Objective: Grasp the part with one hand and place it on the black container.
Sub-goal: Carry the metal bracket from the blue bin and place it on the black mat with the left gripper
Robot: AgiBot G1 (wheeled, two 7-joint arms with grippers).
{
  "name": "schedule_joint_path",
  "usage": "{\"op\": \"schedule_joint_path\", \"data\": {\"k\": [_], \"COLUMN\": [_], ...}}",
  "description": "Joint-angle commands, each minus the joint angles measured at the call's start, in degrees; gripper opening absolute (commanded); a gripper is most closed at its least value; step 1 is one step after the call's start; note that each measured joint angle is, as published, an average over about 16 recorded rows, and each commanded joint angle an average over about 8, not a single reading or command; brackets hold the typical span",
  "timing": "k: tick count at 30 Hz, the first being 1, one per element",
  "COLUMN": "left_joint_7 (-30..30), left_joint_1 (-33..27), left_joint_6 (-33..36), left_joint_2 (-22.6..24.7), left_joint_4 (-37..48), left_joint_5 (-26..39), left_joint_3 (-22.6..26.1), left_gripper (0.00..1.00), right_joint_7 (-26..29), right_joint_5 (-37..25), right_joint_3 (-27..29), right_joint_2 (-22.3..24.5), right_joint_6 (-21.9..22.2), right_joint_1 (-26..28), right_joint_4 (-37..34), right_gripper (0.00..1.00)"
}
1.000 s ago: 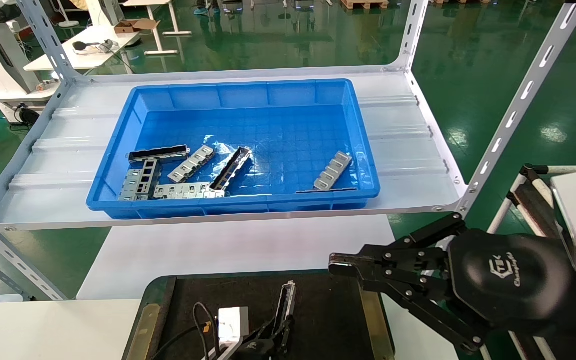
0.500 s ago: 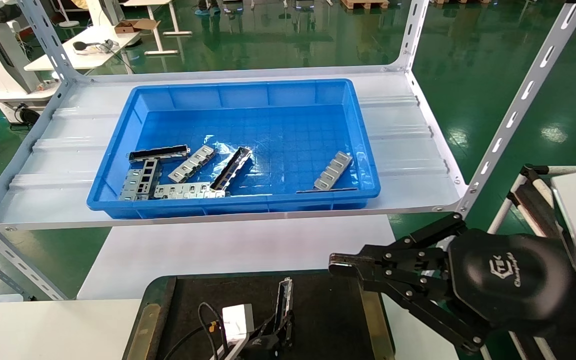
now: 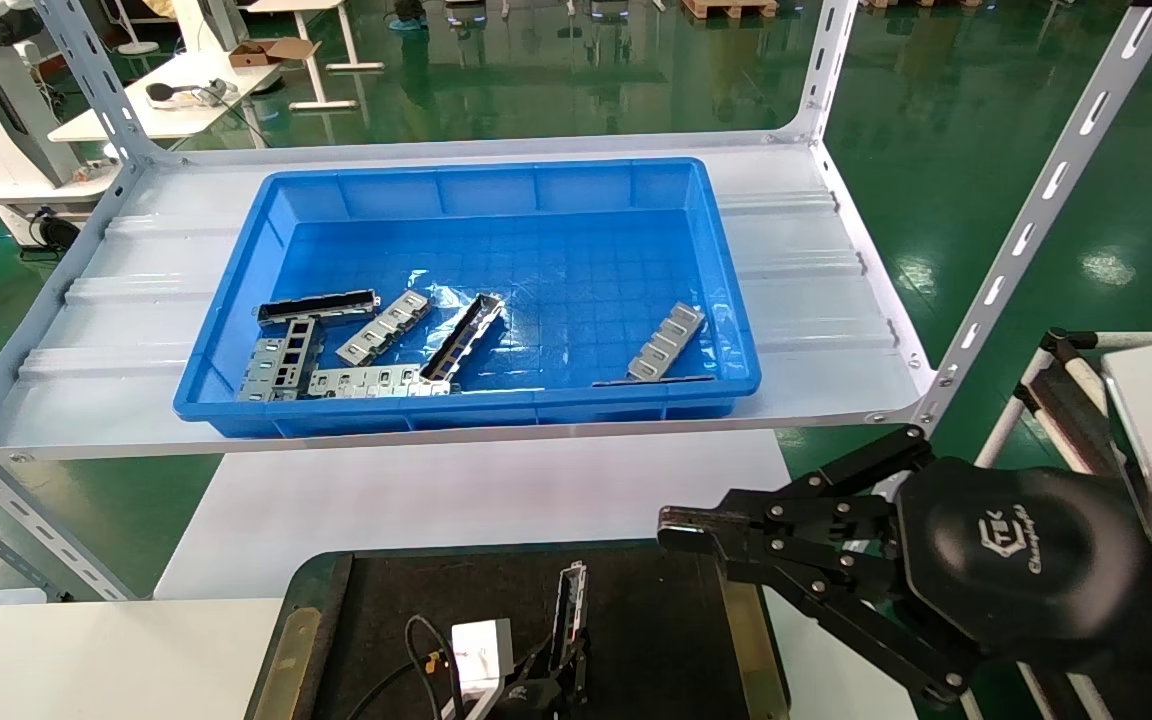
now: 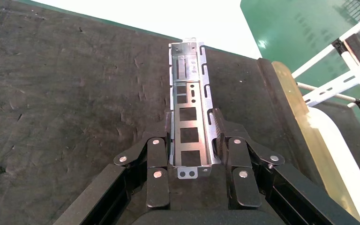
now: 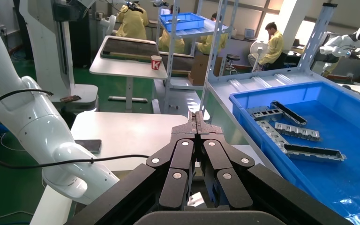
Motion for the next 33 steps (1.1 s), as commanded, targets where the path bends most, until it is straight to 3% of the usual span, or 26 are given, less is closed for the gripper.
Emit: {"op": "schedule_joint_path", "data": {"k": [1,9,12,14,16,19,21,23,24,33], "left_joint_7": [-0.4,-1.9,-2.4,-2.8,-3.1,-3.5,-3.7,-4.0,-4.1,-5.2], "left_joint_1": [0.1,0.6,0.8,0.9,1.0,1.1,1.2,1.3,1.4,1.5], "left_joint_6": [0.3,0.9,0.8,0.8,0.8,0.7,0.6,0.5,0.4,0.3], "left_joint_2": [0.3,1.5,1.8,1.9,2.0,2.1,2.2,2.2,2.2,2.2], "left_joint_4": [0.7,2.9,3.5,3.8,4.1,4.4,4.5,4.6,4.7,4.4], "left_joint_5": [0.8,3.2,3.8,4.2,4.5,4.9,5.2,5.5,5.6,6.4], "left_joint_3": [-0.3,-1.1,-1.3,-1.4,-1.4,-1.4,-1.3,-1.3,-1.2,-0.8], "left_gripper": [0.0,0.0,0.0,0.03,0.16,0.53,0.77,0.95,1.0,1.0], "right_joint_7": [0.0,0.0,0.0,0.0,0.0,0.0,0.0,0.0,0.0,0.0], "right_joint_5": [0.0,0.0,0.0,0.0,0.0,0.0,0.0,0.0,0.0,0.0], "right_joint_3": [0.0,0.0,0.0,0.0,0.0,0.0,0.0,0.0,0.0,0.0], "right_joint_2": [0.0,0.0,0.0,0.0,0.0,0.0,0.0,0.0,0.0,0.0], "right_joint_6": [0.0,0.0,0.0,0.0,0.0,0.0,0.0,0.0,0.0,0.0], "right_joint_1": [0.0,0.0,0.0,0.0,0.0,0.0,0.0,0.0,0.0,0.0], "right_joint_4": [0.0,0.0,0.0,0.0,0.0,0.0,0.0,0.0,0.0,0.0], "right_gripper": [0.0,0.01,0.15,0.36,0.61,0.89,1.0,1.0,1.0,1.0]}}
